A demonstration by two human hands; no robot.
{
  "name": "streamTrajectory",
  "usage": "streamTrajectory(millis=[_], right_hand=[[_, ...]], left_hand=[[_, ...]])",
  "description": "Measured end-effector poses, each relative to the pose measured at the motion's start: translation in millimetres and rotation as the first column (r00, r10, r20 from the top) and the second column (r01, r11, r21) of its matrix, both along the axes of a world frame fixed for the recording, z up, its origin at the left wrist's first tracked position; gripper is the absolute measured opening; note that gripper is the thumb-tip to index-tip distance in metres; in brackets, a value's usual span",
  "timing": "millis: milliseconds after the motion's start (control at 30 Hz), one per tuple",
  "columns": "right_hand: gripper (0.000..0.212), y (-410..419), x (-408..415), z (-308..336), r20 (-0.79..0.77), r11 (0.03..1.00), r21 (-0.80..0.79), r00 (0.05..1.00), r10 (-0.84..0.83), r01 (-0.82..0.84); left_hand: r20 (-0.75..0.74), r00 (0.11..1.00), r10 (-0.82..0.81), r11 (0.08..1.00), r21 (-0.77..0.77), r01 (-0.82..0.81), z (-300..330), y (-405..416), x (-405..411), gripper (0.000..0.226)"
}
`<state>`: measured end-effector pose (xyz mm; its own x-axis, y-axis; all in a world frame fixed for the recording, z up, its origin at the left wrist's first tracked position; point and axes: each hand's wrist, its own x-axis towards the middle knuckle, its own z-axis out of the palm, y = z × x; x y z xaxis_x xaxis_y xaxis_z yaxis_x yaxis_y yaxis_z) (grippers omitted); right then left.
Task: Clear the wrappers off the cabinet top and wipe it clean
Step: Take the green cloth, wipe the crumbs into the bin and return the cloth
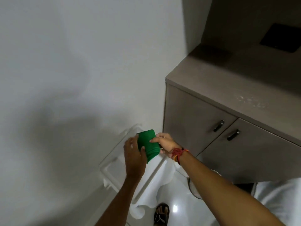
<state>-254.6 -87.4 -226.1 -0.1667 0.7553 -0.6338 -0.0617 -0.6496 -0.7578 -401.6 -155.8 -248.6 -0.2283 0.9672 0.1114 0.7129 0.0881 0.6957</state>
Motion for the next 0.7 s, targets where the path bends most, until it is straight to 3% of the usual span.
streamTrajectory(millis=[67, 167, 300, 467, 533, 600, 700], right_hand=[[0.011, 3.7, 33.9, 14.9, -0.126, 0.995, 0.007, 0.988, -0.093, 0.095], [0.007, 0.3, 94.4, 29.2, -0.331, 0.952, 0.012, 0.900, -0.284, 0.305], [0.018, -22.9, 170.1, 23.1, -0.463, 0.876, -0.066, 0.763, -0.451, 0.478], [0.031, -75.6, 246.9, -28.9, -0.499, 0.803, -0.178, 0.651, -0.572, 0.568], [0.038, -96.8, 270.9, -67.1, -0.402, 0.769, -0.214, 0.663, -0.632, 0.603], [0.043, -117.8, 289.7, -121.8, -0.177, 0.749, -0.199, 0.729, -0.662, 0.632], [0.036, -149.4, 309.0, -218.9, 0.260, 0.871, -0.163, 0.871, -0.416, 0.464]], left_hand=[[-0.161, 0.954, -0.251, 0.957, 0.110, 0.270, 20.1, 13.0, 22.8, 0.052], [-0.292, 0.831, -0.474, 0.852, 0.084, 0.516, 37.6, 29.6, 68.3, 0.073], [-0.447, 0.657, -0.608, 0.748, -0.045, 0.662, 39.3, 40.3, 151.1, 0.085], [-0.423, 0.500, -0.755, 0.624, -0.231, 0.747, -10.1, 25.4, 253.5, 0.074], [-0.384, 0.479, -0.790, 0.599, -0.310, 0.739, -45.1, 14.2, 278.7, 0.072], [-0.342, 0.488, -0.803, 0.593, -0.373, 0.713, -92.7, 1.7, 294.5, 0.071], [-0.269, 0.565, -0.780, 0.623, -0.421, 0.660, -166.8, -18.8, 298.3, 0.067]])
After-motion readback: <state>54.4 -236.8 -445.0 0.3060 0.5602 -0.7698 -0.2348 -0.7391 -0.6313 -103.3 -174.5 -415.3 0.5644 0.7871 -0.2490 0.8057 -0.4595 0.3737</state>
